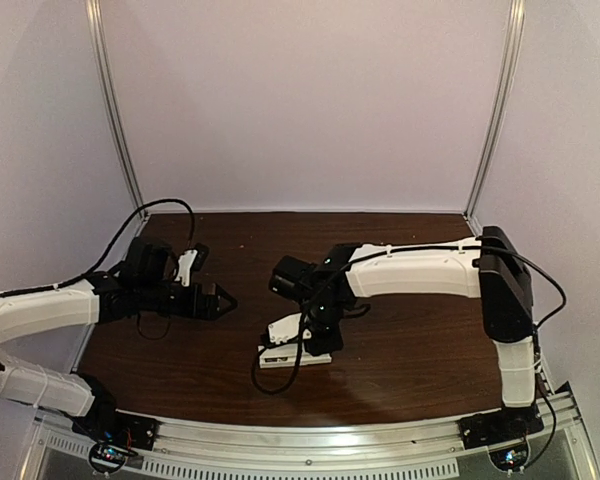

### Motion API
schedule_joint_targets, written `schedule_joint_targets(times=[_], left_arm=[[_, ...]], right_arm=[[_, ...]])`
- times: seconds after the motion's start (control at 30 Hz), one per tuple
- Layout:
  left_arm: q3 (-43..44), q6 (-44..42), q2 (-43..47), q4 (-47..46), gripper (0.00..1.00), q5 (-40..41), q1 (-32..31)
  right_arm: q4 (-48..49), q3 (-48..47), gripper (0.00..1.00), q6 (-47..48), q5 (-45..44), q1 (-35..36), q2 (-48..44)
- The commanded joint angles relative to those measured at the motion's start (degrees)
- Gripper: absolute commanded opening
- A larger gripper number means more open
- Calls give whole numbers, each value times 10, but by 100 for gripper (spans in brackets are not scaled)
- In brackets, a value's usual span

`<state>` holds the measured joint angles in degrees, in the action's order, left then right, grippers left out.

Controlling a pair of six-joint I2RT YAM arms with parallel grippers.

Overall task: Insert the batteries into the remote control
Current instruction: Load the battery cover onto the remote control without the battery cover.

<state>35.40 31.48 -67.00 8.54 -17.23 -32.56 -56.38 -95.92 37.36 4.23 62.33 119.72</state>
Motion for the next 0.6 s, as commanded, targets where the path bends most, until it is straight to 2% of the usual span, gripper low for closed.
schedule_joint_targets(times=[0.0, 0.57], left_arm=[[-2, 10, 15, -30, 97, 17, 4], [-15, 8, 27, -31, 97, 18, 4]], right_arm=[[-15, -24, 21, 6, 4, 11, 25], [-20, -43, 27, -12, 0, 16, 55]])
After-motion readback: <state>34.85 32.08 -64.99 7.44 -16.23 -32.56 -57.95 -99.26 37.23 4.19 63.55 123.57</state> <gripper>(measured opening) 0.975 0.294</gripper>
